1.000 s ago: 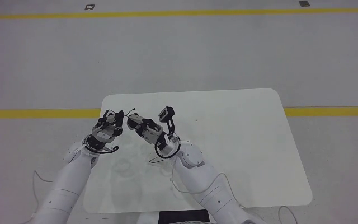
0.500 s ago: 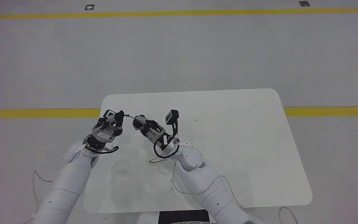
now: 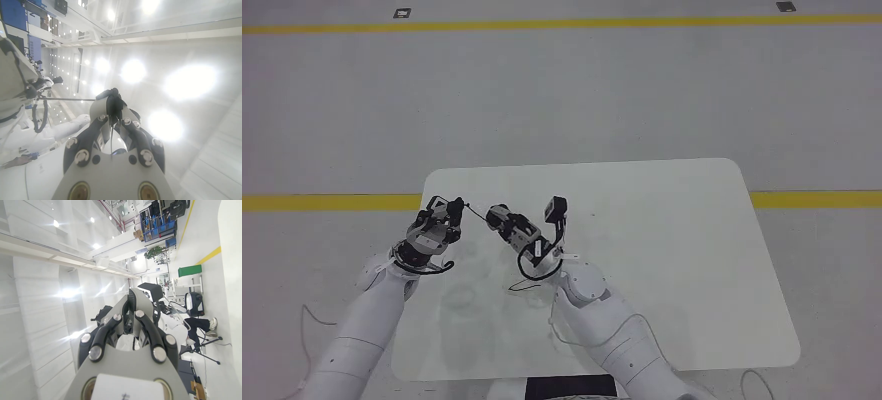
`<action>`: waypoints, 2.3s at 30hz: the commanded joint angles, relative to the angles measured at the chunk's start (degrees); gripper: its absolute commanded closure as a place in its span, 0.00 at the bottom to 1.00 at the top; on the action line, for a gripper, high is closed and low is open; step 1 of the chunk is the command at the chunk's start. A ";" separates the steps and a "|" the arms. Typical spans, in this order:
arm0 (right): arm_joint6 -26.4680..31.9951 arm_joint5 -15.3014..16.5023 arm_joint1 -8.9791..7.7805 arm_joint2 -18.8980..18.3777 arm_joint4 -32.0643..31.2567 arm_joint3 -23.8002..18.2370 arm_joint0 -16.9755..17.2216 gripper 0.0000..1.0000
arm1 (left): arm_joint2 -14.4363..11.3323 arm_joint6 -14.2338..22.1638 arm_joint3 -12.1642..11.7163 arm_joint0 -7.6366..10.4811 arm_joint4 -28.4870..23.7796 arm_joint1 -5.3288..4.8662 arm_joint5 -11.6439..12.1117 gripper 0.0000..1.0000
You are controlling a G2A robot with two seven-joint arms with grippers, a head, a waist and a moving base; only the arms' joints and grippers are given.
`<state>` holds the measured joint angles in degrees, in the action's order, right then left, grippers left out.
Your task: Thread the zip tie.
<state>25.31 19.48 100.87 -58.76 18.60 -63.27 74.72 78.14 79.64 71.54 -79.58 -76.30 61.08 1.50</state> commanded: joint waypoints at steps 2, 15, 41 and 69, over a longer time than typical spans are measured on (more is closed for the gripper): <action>-0.65 0.00 -0.26 -1.54 0.07 -1.52 0.86 0.57 | 0.00 0.00 0.00 0.00 0.00 0.00 0.00 1.00; 9.74 0.00 -2.60 -12.34 0.04 -23.19 10.70 0.00 | 0.00 0.00 0.00 0.00 0.00 0.00 0.00 1.00; 8.68 0.00 -4.28 -18.25 0.30 -38.32 16.51 0.00 | 0.00 0.00 0.00 0.00 0.00 0.00 0.00 1.00; 8.11 0.00 -4.35 -18.85 0.16 -39.25 17.13 0.00 | 0.39 -4.13 10.35 -3.07 2.36 -0.06 -1.92 1.00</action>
<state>33.42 19.48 96.52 -77.61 18.76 -102.52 91.84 78.53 75.52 81.90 -82.65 -73.95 61.02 -0.43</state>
